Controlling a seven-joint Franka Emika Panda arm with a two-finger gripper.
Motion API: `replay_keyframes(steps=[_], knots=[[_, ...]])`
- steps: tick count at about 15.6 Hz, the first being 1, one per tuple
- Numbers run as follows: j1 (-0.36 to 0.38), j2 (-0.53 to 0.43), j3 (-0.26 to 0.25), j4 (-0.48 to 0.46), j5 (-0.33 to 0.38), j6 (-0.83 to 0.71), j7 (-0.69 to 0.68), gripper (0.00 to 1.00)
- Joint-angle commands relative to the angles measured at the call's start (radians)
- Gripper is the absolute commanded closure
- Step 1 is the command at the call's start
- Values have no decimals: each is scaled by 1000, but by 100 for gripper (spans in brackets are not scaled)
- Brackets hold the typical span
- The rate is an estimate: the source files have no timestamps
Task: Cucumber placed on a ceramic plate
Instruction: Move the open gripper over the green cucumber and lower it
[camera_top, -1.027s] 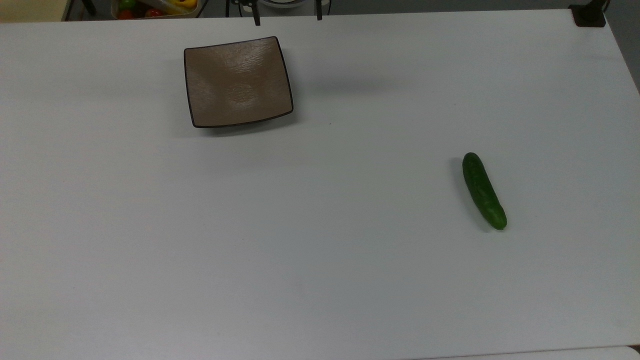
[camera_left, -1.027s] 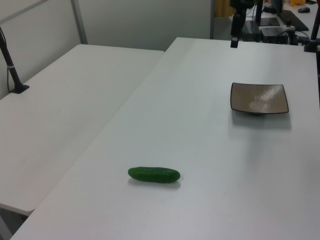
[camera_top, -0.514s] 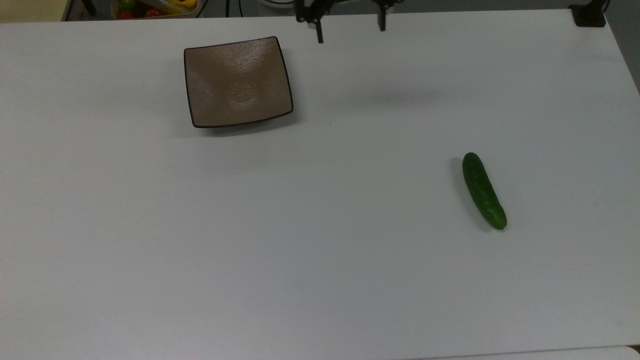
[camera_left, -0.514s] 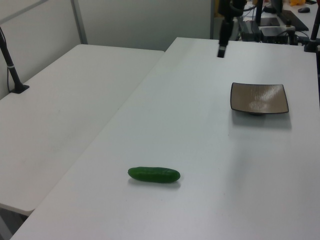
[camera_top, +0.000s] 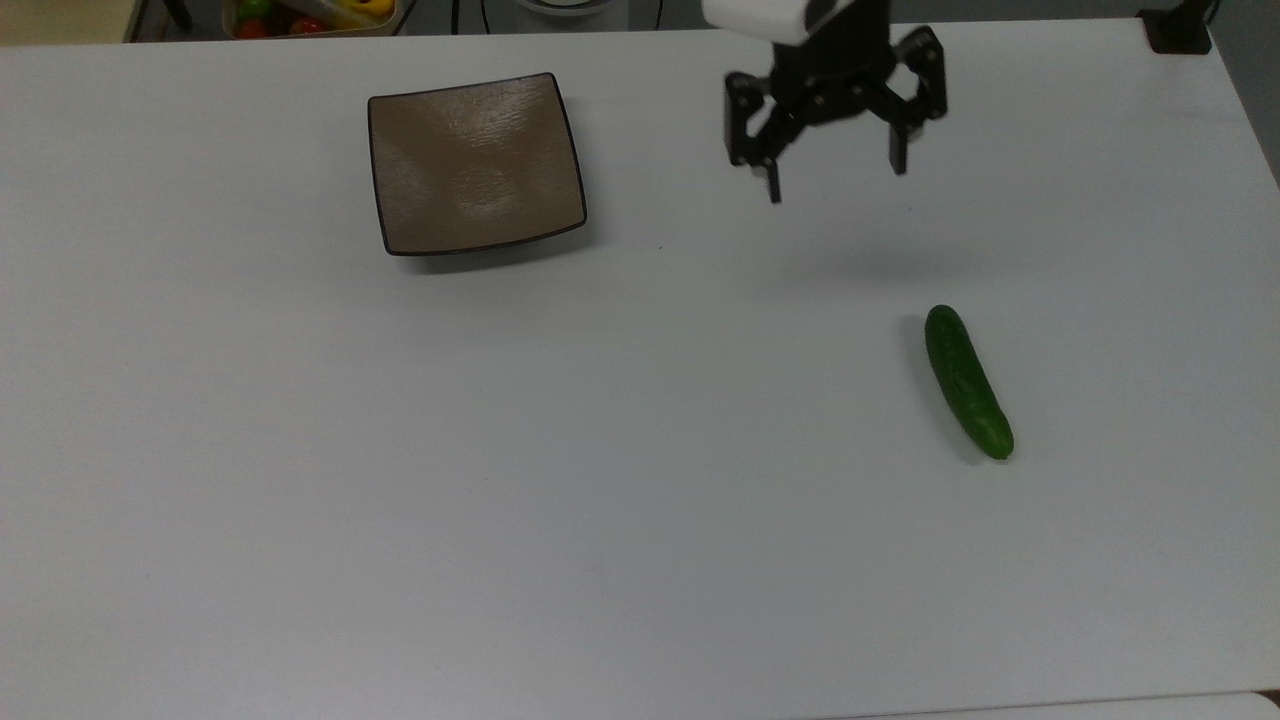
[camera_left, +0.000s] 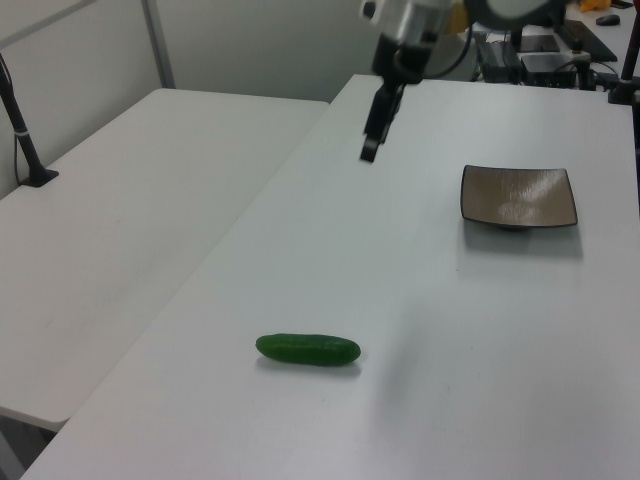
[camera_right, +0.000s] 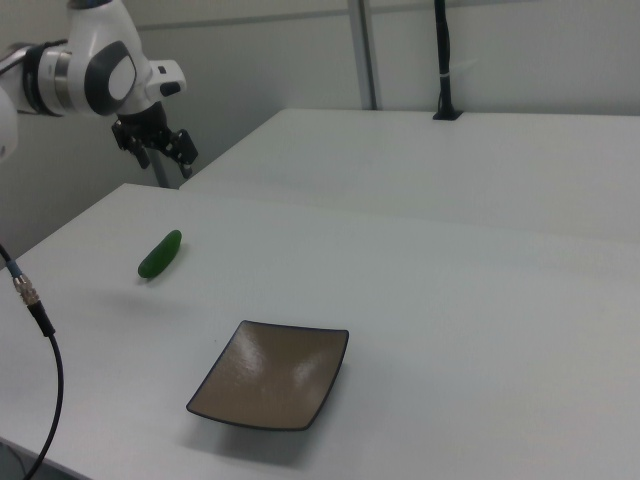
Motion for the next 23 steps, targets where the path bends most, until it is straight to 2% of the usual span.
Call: replay_keyframes(steps=[1,3,11,17,23], knots=[[61,103,-6,80,-57,89,108,0],[90,155,-6,117,-100,100,119,0],[168,296,-6,155,-152,228,144,0],[210,401,-6,172,-291,331,288,0],[233,465,0,171,-322,406,326,0]])
